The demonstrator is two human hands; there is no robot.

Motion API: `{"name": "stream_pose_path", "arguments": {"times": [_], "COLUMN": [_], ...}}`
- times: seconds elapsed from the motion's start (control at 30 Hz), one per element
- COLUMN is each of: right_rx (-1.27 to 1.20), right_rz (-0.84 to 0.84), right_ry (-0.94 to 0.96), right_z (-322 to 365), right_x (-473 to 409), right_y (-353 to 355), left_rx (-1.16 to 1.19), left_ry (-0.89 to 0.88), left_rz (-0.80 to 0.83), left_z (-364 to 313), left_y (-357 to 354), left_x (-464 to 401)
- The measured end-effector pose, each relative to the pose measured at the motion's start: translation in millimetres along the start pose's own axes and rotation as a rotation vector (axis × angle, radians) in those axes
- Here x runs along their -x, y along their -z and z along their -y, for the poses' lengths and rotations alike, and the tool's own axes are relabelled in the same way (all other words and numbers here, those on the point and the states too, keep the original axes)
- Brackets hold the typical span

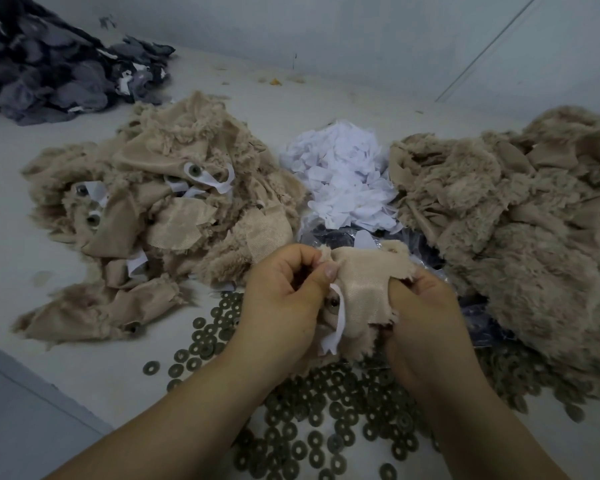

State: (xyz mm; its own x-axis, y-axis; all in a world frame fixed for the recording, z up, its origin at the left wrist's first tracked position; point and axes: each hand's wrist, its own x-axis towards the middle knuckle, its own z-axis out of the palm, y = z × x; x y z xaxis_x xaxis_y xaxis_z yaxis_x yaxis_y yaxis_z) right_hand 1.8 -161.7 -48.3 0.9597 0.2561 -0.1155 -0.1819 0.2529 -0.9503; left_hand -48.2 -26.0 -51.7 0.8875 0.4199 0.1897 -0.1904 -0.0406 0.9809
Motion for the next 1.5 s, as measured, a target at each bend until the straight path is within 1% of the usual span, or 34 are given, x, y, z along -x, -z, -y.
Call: {"name": "stream_pose_path", "arguments": {"times": [0.07,0.13,0.2,0.47,0.57,0.63,0.73,0.83,0.87,0.93,1.0,1.07,1.1,1.17,1.23,1.33,1.43,1.5], "right_rx": [0.011,0.044,0.027,0.006,-0.018,0.01,0.019,0.0,0.003,-0.064,-0.09,0.013,0.06,0.103,0.134,0.239,0.226,0.235], "right_rz": [-0.021,0.005,0.035,0.04,0.087,0.104,0.099,0.114,0.092,0.045,0.057,0.128,0.136,0.089,0.003,-0.072,-0.02,-0.017], "right_ry": [0.005,0.003,-0.023,-0.08,-0.06,-0.027,-0.003,-0.025,-0.038,-0.077,-0.085,-0.022,0.013,0.047,0.074,0.117,0.097,0.113], "right_z": [0.5,-0.8,-3.3,-6.7,-6.8,-6.7,-5.2,-5.0,-5.1,-2.0,0.8,0.4,-1.0,-1.8,-2.2,-0.4,-3.0,-1.7], "right_x": [-0.3,0.6,1.8,-0.3,0.0,0.6,2.7,1.8,1.3,1.2,1.5,4.0,5.5,6.3,4.8,2.3,6.1,7.1], "right_y": [0.9,-0.5,-1.9,0.9,1.9,2.1,0.1,0.2,1.2,1.9,0.7,-2.2,-3.7,-4.4,-4.0,-3.9,-1.5,-1.9], "left_rx": [0.001,0.004,0.012,0.003,-0.015,-0.002,-0.009,-0.029,-0.042,-0.071,-0.115,-0.188,-0.216,-0.242,-0.256,-0.23,-0.178,-0.137], "left_ry": [0.0,0.008,0.017,0.036,0.04,0.052,0.059,0.053,0.05,0.039,0.01,-0.054,-0.088,-0.137,-0.159,-0.154,-0.113,-0.072], "left_rz": [-0.003,-0.004,0.002,-0.012,-0.016,-0.017,-0.01,-0.015,-0.019,-0.034,-0.038,-0.018,-0.005,0.017,0.028,0.042,0.041,0.031], "left_z": [-0.9,-2.1,-3.2,-2.7,-2.3,-2.2,-1.4,-0.9,-1.0,-1.6,-3.2,-4.7,-5.3,-5.5,-4.9,-4.6,-4.1,-4.7], "left_y": [-0.6,-1.5,-2.5,-4.4,-3.8,-3.6,-2.9,-1.6,-1.0,0.1,0.2,-1.4,-2.6,-4.8,-5.3,-3.9,-2.6,-2.5], "left_x": [0.2,1.1,1.6,1.6,1.1,1.2,1.7,1.3,1.0,0.2,0.3,1.4,2.5,4.7,5.5,4.9,4.3,4.6]}}
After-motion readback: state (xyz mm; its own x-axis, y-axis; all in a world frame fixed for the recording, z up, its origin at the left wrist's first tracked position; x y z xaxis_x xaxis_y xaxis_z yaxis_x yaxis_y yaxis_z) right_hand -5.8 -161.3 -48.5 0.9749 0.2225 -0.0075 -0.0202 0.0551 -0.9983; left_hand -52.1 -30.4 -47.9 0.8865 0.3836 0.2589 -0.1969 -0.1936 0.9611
